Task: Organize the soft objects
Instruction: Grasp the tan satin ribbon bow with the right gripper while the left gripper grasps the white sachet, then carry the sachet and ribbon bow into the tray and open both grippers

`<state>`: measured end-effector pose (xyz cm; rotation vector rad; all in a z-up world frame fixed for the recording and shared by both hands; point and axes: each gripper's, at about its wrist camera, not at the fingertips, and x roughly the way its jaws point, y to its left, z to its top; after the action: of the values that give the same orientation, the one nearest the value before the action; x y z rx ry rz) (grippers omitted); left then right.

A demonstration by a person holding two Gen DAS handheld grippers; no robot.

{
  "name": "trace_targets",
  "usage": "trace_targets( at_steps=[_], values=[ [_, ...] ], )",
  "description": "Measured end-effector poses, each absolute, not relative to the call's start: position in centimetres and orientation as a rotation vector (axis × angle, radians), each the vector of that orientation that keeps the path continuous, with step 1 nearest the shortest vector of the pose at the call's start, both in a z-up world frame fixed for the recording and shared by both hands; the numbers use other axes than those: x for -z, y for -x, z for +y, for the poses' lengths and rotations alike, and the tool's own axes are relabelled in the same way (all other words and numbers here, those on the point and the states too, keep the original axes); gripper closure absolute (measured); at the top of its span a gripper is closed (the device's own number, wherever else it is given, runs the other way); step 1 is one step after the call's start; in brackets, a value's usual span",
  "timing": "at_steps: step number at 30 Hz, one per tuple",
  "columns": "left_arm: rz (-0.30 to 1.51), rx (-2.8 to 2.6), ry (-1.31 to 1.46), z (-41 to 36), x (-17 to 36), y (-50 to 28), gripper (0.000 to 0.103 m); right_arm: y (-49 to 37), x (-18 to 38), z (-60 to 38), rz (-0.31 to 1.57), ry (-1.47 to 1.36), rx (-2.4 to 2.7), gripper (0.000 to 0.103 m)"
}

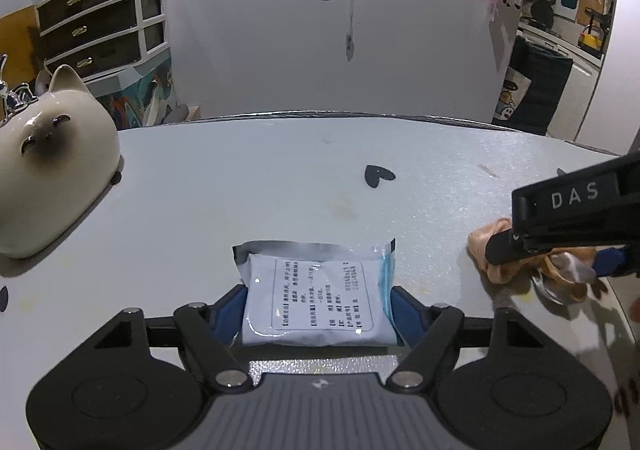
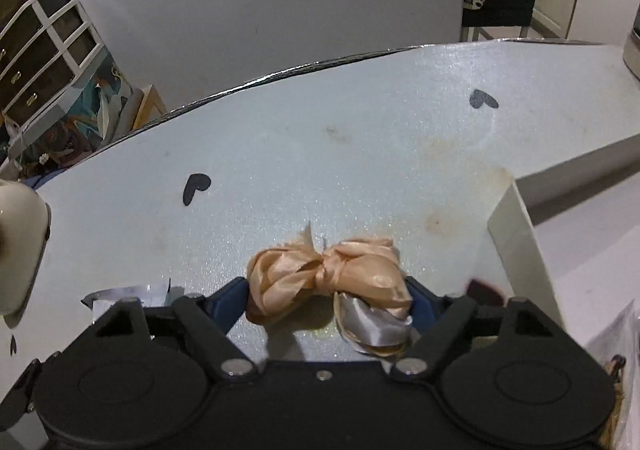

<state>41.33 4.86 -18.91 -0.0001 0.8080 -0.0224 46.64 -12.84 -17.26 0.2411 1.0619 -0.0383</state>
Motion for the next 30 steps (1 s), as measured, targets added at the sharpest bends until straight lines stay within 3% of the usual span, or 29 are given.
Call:
trace_targets(
  at_steps=[7,13,18,30],
  values=[
    [0.817,0.045,0.037,5.5,18.7,-40.6,0.030,-45.7,16.8,-12.5,1.032,-0.161,-0.016,0.064],
    [0.832,0.036,0.061,5.9,18.4,-39.5,0.030,-44.4,16.3,-12.5,1.002,-0.108,-0.054,0.081],
    [0.831,0.028,0.068,6.1,17.8,-38.4,0.030,-42.9,15.6,-12.6,0.974,-0.066,-0.089,0.087],
    [0.788,0.035,0.074,5.8,14.4,-34.9,0.030,-38.7,12.4,-14.0,0.941,-0.097,-0.106,0.087]
  ],
)
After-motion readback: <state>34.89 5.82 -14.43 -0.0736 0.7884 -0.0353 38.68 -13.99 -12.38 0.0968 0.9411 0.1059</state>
